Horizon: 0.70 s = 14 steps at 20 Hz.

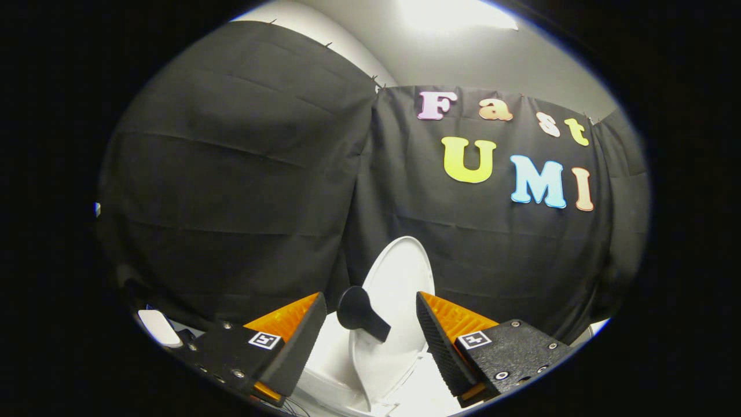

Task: Open the toilet lid.

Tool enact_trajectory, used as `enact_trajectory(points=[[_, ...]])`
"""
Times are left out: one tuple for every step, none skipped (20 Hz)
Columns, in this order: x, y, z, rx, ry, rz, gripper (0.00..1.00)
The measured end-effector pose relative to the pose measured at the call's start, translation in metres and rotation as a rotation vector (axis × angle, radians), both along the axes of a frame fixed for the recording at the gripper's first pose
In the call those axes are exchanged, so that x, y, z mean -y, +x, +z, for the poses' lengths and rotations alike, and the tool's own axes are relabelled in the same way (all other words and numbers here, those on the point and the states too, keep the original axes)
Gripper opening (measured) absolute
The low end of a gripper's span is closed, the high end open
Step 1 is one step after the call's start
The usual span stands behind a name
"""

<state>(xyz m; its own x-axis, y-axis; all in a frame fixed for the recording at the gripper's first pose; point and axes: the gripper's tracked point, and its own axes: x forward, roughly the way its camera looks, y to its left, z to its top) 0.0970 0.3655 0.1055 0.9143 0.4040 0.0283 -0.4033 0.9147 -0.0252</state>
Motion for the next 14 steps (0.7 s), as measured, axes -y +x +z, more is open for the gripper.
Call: enact_trajectory(points=[[0.01, -0.003, 0.004, -0.002, 0.025, 0.0, 0.95], [0.021, -0.004, 0.005, -0.01, 0.05, -0.014, 0.95], [0.034, -0.004, 0.007, -0.02, 0.07, -0.03, 0.95], [0.047, -0.006, 0.011, -0.026, 0.091, -0.04, 0.95], [0.057, -0.009, 0.016, -0.023, 0.115, -0.049, 0.95], [0.07, -0.012, 0.022, -0.017, 0.137, -0.064, 0.95], [0.083, -0.014, 0.027, -0.011, 0.152, -0.075, 0.95], [0.095, -0.017, 0.03, -0.002, 0.159, -0.089, 0.95], [0.108, -0.02, 0.034, 0.006, 0.162, -0.107, 0.95], [0.123, -0.021, 0.036, 0.012, 0.162, -0.126, 0.95], [0.137, -0.022, 0.037, 0.019, 0.161, -0.146, 0.95], [0.151, -0.025, 0.04, 0.028, 0.151, -0.168, 0.95], [0.168, -0.027, 0.042, 0.039, 0.144, -0.198, 0.95], [0.184, -0.029, 0.044, 0.05, 0.142, -0.22, 0.95]])
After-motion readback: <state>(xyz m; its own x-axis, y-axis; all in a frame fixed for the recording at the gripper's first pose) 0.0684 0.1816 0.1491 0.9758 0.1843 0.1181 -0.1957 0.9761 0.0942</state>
